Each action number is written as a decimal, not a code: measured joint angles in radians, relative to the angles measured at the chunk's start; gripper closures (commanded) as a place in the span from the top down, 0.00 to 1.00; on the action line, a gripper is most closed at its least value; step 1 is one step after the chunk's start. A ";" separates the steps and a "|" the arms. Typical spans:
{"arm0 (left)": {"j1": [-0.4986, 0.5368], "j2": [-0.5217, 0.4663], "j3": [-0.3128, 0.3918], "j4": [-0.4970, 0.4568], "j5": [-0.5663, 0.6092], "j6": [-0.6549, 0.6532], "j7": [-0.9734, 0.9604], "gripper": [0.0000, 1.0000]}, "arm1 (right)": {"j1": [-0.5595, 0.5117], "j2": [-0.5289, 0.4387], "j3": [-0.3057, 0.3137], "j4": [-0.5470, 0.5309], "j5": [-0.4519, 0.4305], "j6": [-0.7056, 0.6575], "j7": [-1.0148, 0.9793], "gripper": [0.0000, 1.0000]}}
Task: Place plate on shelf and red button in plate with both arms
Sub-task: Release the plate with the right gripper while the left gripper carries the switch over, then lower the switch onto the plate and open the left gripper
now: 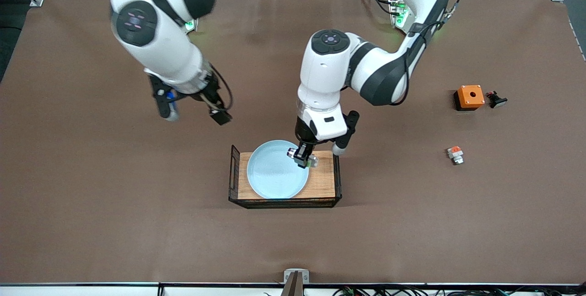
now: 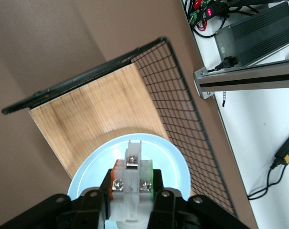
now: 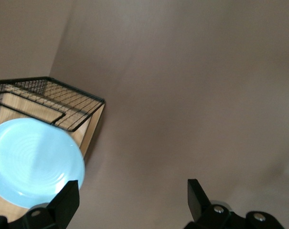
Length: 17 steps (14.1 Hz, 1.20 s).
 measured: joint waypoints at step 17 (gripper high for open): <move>-0.080 0.130 0.002 -0.006 0.240 0.067 -0.193 0.44 | -0.554 -0.303 0.004 -0.189 -0.137 -0.049 -1.348 1.00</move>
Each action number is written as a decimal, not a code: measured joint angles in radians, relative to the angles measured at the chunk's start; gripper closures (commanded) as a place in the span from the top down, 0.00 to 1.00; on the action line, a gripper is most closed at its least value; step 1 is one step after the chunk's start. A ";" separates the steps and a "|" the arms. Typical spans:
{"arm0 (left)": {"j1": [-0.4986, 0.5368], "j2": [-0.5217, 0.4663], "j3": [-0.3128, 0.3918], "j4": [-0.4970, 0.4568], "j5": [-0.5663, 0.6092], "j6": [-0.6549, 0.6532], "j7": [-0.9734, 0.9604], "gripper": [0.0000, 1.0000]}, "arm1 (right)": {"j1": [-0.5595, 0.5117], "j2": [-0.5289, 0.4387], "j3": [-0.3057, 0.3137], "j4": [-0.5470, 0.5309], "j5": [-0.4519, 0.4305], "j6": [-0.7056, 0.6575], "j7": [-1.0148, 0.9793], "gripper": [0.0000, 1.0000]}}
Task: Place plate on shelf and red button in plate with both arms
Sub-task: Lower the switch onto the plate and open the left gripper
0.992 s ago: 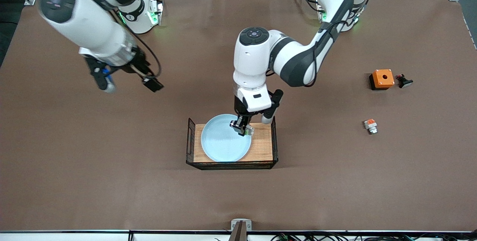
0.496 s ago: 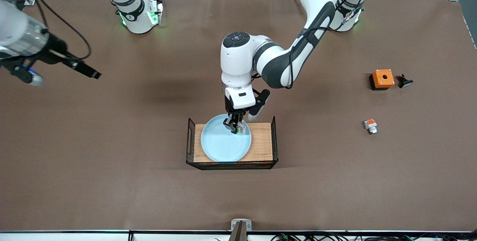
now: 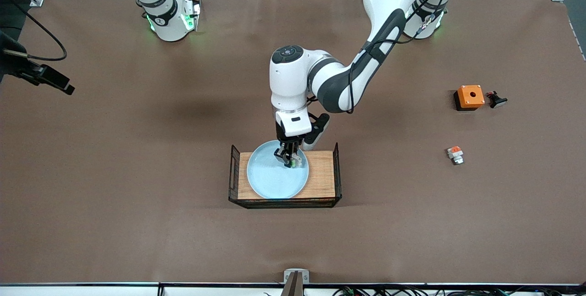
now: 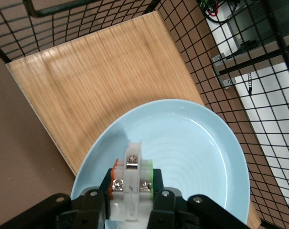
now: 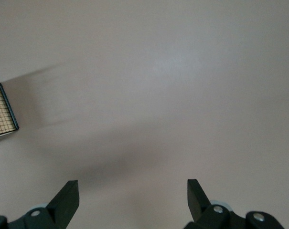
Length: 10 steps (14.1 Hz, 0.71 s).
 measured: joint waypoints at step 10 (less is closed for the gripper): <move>0.004 -0.002 0.005 0.007 0.002 0.012 0.000 1.00 | 0.034 0.054 0.015 0.164 -0.043 0.002 -0.034 1.00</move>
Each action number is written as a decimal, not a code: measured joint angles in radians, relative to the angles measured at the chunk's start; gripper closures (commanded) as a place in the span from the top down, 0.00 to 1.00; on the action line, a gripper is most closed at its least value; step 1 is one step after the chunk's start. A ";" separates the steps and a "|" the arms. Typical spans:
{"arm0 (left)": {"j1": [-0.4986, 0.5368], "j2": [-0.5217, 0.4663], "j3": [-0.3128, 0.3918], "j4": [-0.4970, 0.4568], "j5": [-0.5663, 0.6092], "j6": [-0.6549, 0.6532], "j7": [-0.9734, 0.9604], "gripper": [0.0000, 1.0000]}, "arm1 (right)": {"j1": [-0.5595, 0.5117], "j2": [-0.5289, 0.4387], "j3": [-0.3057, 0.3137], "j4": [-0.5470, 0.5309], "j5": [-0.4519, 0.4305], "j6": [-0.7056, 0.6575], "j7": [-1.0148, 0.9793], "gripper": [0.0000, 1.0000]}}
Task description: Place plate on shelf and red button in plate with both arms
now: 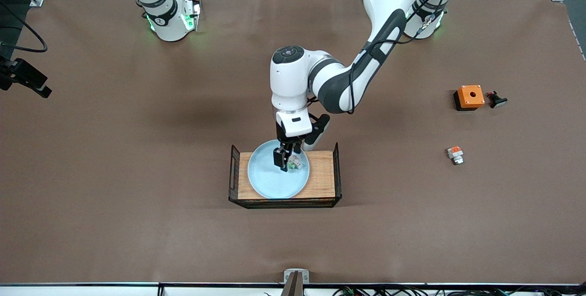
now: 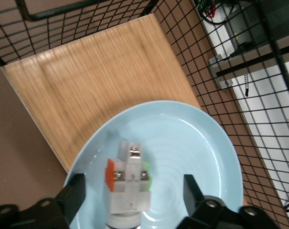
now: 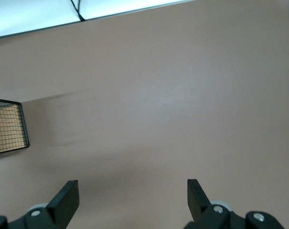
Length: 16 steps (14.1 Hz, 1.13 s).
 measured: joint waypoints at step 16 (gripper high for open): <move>0.252 -0.274 0.004 0.026 -0.325 -0.323 0.538 1.00 | 0.027 0.115 0.003 0.165 -0.004 -0.097 0.000 1.00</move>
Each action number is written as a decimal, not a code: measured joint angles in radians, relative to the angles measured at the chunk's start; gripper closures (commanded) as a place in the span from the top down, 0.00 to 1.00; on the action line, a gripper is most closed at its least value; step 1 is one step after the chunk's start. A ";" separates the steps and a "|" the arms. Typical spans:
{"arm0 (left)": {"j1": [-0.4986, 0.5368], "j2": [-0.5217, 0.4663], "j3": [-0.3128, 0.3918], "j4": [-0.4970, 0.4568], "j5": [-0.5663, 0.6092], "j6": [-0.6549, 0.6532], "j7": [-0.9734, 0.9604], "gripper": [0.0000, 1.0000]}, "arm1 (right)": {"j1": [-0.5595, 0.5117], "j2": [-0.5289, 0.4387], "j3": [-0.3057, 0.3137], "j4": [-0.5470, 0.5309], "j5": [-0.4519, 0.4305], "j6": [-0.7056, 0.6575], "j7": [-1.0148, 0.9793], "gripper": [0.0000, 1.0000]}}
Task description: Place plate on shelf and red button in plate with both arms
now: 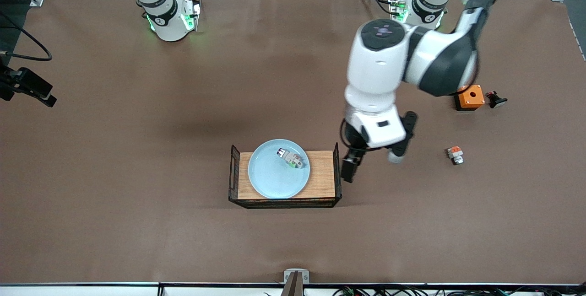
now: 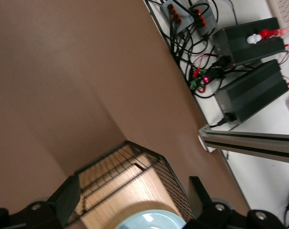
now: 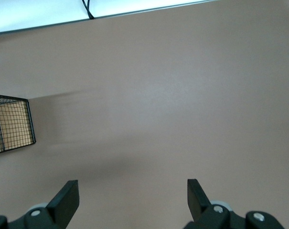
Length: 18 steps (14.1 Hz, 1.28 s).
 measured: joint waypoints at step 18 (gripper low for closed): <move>0.450 -0.162 -0.001 0.000 -0.319 -0.418 1.288 1.00 | 0.075 0.004 -0.017 0.014 0.000 -0.013 -0.107 1.00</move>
